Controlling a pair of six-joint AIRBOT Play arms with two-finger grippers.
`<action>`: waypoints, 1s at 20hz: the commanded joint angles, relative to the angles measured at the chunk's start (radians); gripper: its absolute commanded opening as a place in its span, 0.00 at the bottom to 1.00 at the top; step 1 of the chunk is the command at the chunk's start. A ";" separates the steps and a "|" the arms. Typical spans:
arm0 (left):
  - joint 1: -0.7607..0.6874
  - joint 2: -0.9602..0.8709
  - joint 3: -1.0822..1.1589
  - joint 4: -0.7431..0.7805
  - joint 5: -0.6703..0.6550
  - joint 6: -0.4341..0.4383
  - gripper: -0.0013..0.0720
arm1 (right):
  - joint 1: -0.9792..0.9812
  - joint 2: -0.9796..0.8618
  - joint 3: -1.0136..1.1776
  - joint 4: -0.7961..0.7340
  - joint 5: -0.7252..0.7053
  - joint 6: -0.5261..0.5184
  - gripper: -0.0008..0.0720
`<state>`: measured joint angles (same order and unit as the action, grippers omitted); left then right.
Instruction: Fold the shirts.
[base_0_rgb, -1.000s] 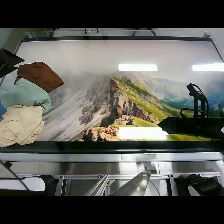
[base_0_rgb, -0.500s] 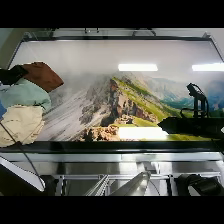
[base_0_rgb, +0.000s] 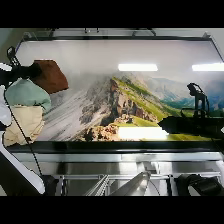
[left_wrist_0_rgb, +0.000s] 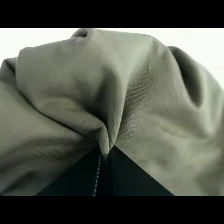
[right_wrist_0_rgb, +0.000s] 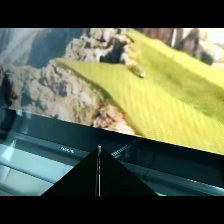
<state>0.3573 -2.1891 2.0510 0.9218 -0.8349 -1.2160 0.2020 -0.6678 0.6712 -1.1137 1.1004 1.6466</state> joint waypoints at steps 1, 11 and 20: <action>-0.029 0.077 0.002 -0.333 -0.218 0.135 0.05 | 0.001 0.000 0.000 0.000 -0.001 0.000 0.03; -0.343 0.527 -0.076 -0.793 -0.654 0.157 0.05 | 0.001 0.000 0.000 0.000 -0.001 0.000 0.03; -0.542 0.578 -0.384 -0.362 -0.562 0.060 0.38 | 0.001 0.000 0.000 0.000 0.002 0.000 0.03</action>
<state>-0.1570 -1.6196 1.7573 0.4129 -1.4109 -1.1114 0.2016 -0.6678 0.6712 -1.1137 1.0992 1.6466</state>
